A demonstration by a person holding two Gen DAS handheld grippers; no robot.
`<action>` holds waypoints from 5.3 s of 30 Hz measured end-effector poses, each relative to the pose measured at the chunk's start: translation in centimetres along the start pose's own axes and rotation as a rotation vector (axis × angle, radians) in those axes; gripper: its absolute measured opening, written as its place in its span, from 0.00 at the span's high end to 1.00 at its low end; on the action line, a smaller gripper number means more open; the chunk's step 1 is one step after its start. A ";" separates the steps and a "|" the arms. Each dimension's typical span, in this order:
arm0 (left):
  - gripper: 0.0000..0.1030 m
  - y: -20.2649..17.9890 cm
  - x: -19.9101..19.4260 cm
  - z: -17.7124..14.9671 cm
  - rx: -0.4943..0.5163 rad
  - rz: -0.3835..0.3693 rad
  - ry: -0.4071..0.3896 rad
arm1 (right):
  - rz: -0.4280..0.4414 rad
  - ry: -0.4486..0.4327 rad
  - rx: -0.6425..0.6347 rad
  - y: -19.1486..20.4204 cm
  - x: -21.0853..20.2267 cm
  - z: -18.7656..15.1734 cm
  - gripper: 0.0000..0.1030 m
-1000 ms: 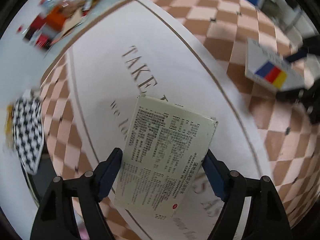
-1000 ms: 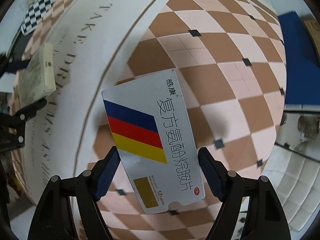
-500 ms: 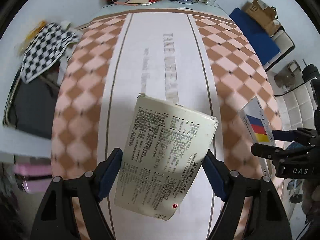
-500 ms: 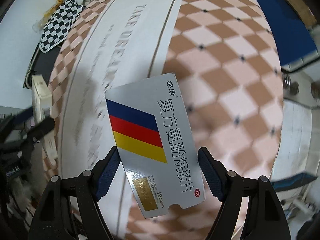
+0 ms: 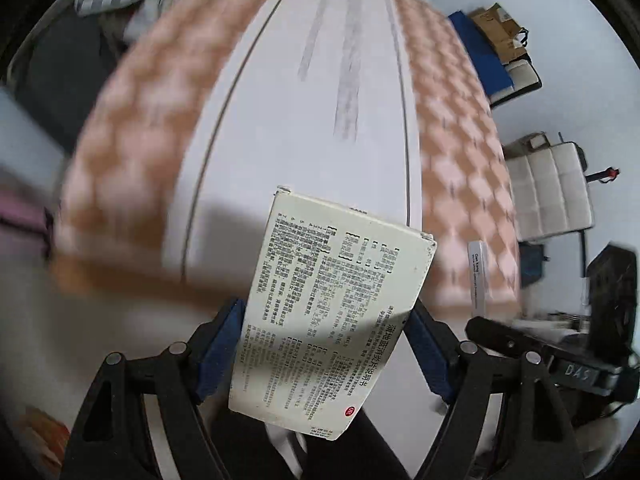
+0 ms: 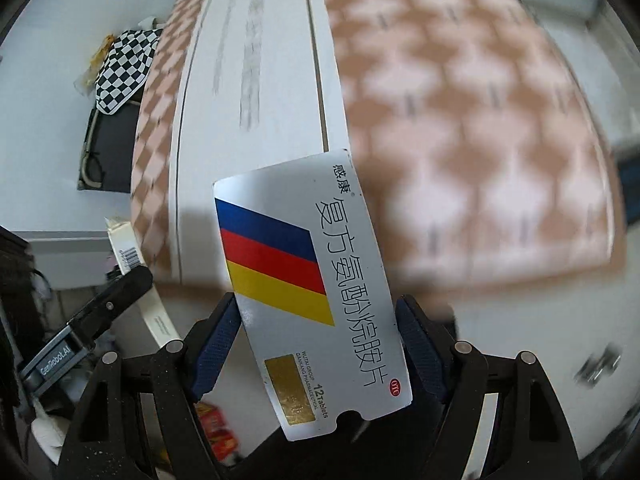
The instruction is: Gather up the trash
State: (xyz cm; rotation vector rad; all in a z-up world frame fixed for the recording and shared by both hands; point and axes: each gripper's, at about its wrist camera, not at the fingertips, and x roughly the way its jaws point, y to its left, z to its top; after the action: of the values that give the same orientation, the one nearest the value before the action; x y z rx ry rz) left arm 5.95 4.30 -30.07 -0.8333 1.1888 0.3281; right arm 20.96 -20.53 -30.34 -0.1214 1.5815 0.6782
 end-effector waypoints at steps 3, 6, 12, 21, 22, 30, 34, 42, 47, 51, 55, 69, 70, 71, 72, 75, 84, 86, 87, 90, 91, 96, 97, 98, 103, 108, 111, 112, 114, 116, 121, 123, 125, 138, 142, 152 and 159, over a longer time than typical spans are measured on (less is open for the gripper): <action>0.25 2.5 1.6 -4.9 -0.064 -0.019 0.096 | 0.056 0.046 0.099 -2.0 2.2 -7.6 0.22; 0.24 4.7 5.0 -7.9 -0.127 -0.007 0.172 | 0.090 0.097 0.193 -4.1 5.7 -12.9 0.22; 0.24 7.4 17.3 -9.5 -0.177 -0.013 0.239 | 0.070 0.146 0.315 -9.7 16.0 -17.3 0.22; 0.17 11.1 35.9 -6.3 -0.207 -0.027 0.315 | 0.028 0.144 0.381 -15.9 36.8 -13.7 0.22; 0.08 11.5 37.4 -5.8 -0.200 -0.012 0.322 | 0.022 0.144 0.381 -16.4 38.3 -13.4 0.22; 0.05 15.4 39.5 -7.7 -0.137 0.199 0.253 | 0.077 0.194 0.310 -16.7 49.3 -11.4 0.00; 0.05 15.7 37.0 -9.4 -0.031 0.373 0.174 | 0.005 0.172 0.225 -15.2 49.1 -12.9 0.00; 0.05 11.7 30.5 -12.6 0.091 0.434 0.189 | -0.242 0.086 0.071 -12.7 40.8 -15.0 0.00; 0.05 8.8 25.3 -13.1 0.107 0.413 0.178 | -0.296 0.050 0.035 -10.6 33.0 -16.3 0.00; 0.05 6.4 19.9 -13.1 0.118 0.397 0.164 | -0.305 0.039 0.014 -8.1 26.6 -17.4 0.00; 0.05 3.9 13.8 -13.1 0.136 0.387 0.142 | -0.286 0.023 0.008 -5.7 20.2 -18.7 0.00; 0.05 -3.1 -5.8 -14.0 0.128 0.147 0.085 | -0.093 -0.020 -0.045 1.3 -5.6 -23.7 0.00; 0.05 -3.5 -6.9 -14.1 0.130 0.129 0.079 | -0.080 -0.025 -0.047 1.7 -7.3 -24.0 0.00; 0.05 -3.9 -7.8 -14.2 0.134 0.117 0.074 | -0.065 -0.031 -0.053 2.1 -9.1 -24.3 0.00; 0.05 -4.2 -8.9 -14.3 0.138 0.105 0.067 | -0.054 -0.037 -0.057 2.4 -10.5 -24.5 0.00; 0.05 -5.2 -11.8 -14.8 0.144 0.064 0.043 | -0.017 -0.056 -0.069 3.5 -14.4 -25.3 0.00; 0.05 -6.7 -18.0 -15.3 0.139 -0.042 -0.013 | 0.082 -0.079 -0.116 7.0 -21.0 -27.5 0.00; 0.05 -6.9 -19.1 -15.5 0.140 -0.056 -0.026 | 0.087 -0.079 -0.123 7.4 -21.4 -27.9 0.00; 0.05 -6.9 -19.4 -15.6 0.140 -0.062 -0.029 | 0.094 -0.082 -0.122 7.5 -21.6 -28.0 0.00; 0.05 -7.0 -20.2 -15.9 0.142 -0.076 -0.035 | 0.112 -0.077 -0.124 7.8 -22.1 -28.3 0.00; 0.05 -7.1 -20.5 -15.9 0.146 -0.079 -0.036 | 0.118 -0.075 -0.122 7.9 -22.1 -28.4 0.00; 0.05 -7.2 -20.9 -16.2 0.161 -0.098 -0.044 | 0.118 -0.074 -0.130 8.2 -22.5 -28.6 0.00; 0.04 -7.3 -20.9 -16.3 0.162 -0.100 -0.043 | 0.116 -0.073 -0.132 8.3 -22.7 -28.7 0.00; 0.04 -7.4 -20.9 -16.3 0.165 -0.103 -0.043 | 0.117 -0.073 -0.135 8.4 -22.7 -28.7 0.00; 0.04 -7.6 -21.1 -16.6 0.169 -0.117 -0.040 | 0.117 -0.074 -0.142 8.5 -23.1 -28.8 0.00; 0.04 -7.8 -21.3 -16.5 0.175 -0.124 -0.048 | 0.118 -0.073 -0.144 8.6 -23.4 -28.8 0.00; 0.04 -7.9 -21.3 -16.5 0.176 -0.128 -0.047 | 0.121 -0.075 -0.144 8.6 -23.5 -28.8 0.00; 0.04 -7.9 -21.3 -16.5 0.177 -0.128 -0.048 | 0.122 -0.076 -0.145 8.7 -23.6 -28.8 0.00; 0.04 -8.0 -21.3 -16.5 0.176 -0.130 -0.047 | 0.122 -0.076 -0.148 8.8 -23.7 -28.7 0.00; 0.04 -8.1 -21.2 -16.4 0.180 -0.130 -0.045 | 0.123 -0.076 -0.151 8.7 -23.8 -28.5 0.00; 0.04 -8.4 -21.3 -16.3 0.180 -0.131 -0.040 | 0.124 -0.067 -0.157 8.8 -23.7 -28.2 0.00; 0.04 -8.5 -21.3 -16.3 0.181 -0.129 -0.041 | 0.123 -0.062 -0.161 8.9 -23.7 -28.2 0.00; 0.04 -8.3 -21.3 -16.3 0.183 -0.132 -0.040 | 0.123 -0.062 -0.161 8.9 -23.7 -28.1 0.00; 0.04 -8.8 -21.1 -16.3 0.188 -0.133 -0.036 | 0.125 -0.061 -0.159 8.8 -23.7 -27.9 0.00; 0.04 -8.8 -21.1 -16.2 0.188 -0.132 -0.037 | 0.125 -0.059 -0.158 8.8 -23.7 -27.8 0.00; 0.04 -8.9 -21.0 -16.3 0.188 -0.133 -0.037 | 0.125 -0.058 -0.158 8.8 -23.7 -27.8 0.00; 0.04 -8.9 -20.9 -16.3 0.189 -0.135 -0.035 | 0.125 -0.058 -0.157 8.9 -23.7 -27.8 0.00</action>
State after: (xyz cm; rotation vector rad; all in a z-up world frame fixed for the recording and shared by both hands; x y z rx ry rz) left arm -7.35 -9.38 -9.59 -0.7353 1.1064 0.1170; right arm -3.99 -34.19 -5.71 -0.1184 1.4880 0.8956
